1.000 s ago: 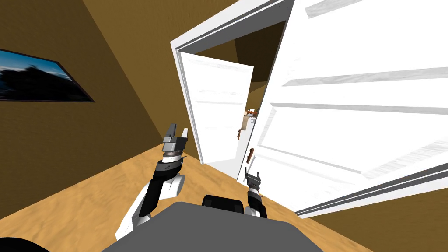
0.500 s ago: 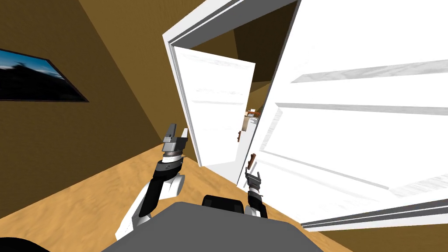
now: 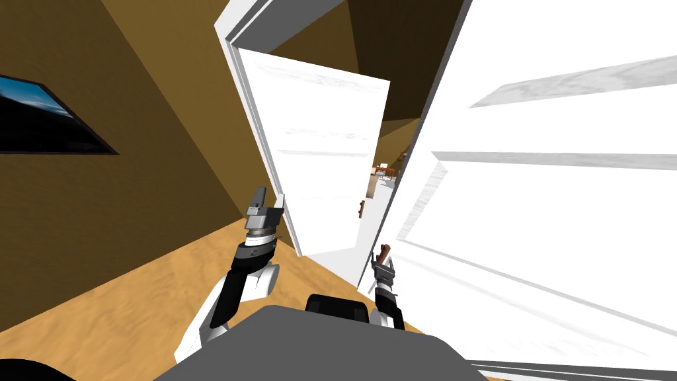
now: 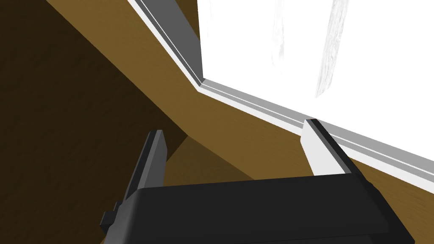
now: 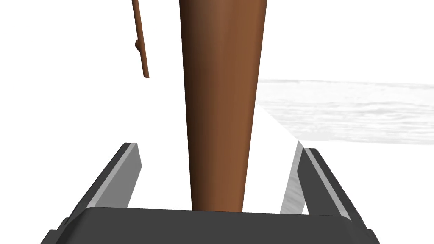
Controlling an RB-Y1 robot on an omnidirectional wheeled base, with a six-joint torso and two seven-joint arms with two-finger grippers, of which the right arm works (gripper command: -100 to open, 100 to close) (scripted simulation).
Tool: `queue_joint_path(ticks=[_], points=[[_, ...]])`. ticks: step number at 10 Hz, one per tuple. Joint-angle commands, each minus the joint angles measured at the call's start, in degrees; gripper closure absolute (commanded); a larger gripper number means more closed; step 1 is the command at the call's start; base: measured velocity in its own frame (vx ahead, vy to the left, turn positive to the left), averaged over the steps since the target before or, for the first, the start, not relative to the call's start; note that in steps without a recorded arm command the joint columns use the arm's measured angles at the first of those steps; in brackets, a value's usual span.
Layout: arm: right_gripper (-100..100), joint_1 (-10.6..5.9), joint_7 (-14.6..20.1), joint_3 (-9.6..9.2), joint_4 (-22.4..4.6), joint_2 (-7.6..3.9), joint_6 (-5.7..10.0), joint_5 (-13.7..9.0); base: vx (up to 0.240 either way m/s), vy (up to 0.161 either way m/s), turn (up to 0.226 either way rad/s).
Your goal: Push the door open
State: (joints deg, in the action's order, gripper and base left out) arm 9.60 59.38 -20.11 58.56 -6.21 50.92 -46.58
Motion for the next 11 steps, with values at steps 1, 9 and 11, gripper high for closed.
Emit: queue_joint_path(ticks=[1,9,11], points=[[100,0.05,-0.03,-0.02,0.04,0.0,-0.01,0.0,-0.009,0.002,-0.004],[100,-1.54,-1.0,3.18,-1.58,0.16,1.39,-1.66,0.035,-0.011,0.045],[100,-2.22,-1.5,4.69,-2.38,0.3,2.14,-2.45,0.11,-0.035,0.081]])
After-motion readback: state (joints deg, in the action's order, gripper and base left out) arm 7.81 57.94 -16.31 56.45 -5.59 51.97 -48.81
